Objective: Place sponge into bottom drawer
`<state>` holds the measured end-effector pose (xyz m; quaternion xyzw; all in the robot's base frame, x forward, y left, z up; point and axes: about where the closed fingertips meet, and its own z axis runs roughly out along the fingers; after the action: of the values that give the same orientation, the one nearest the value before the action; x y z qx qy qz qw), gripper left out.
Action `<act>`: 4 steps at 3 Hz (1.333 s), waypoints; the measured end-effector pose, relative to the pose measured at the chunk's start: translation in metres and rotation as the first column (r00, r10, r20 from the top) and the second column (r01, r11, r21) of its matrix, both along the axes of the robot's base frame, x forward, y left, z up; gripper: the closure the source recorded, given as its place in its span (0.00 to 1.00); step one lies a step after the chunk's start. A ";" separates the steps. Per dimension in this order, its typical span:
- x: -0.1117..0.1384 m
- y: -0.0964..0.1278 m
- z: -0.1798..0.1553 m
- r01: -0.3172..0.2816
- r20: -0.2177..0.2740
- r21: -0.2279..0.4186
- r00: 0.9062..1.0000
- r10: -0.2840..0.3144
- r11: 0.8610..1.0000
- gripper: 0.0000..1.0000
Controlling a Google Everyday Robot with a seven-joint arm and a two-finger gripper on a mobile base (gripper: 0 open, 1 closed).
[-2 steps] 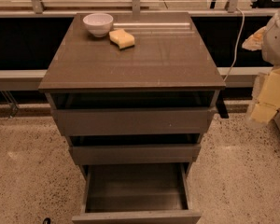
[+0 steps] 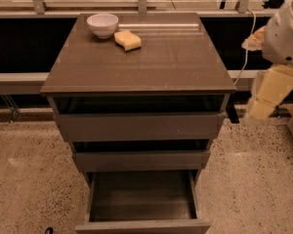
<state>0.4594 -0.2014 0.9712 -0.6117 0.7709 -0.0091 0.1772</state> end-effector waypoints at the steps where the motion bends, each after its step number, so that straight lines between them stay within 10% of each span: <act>1: 0.079 0.040 -0.009 -0.067 0.018 0.096 0.998 0.065 0.993 0.00; 2: 0.161 0.097 -0.023 -0.125 0.029 0.201 0.992 0.121 0.972 0.00; 3: 0.233 0.139 -0.011 -0.083 0.097 0.369 0.994 0.050 0.926 0.00; 4: 0.280 0.144 0.027 -0.005 0.200 0.511 0.973 -0.113 0.860 0.00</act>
Offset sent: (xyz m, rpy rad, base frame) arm 0.2963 0.1626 0.0823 0.4202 -0.2643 0.1775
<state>0.7391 -0.0570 0.9982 -0.5165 0.7381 0.1208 0.4168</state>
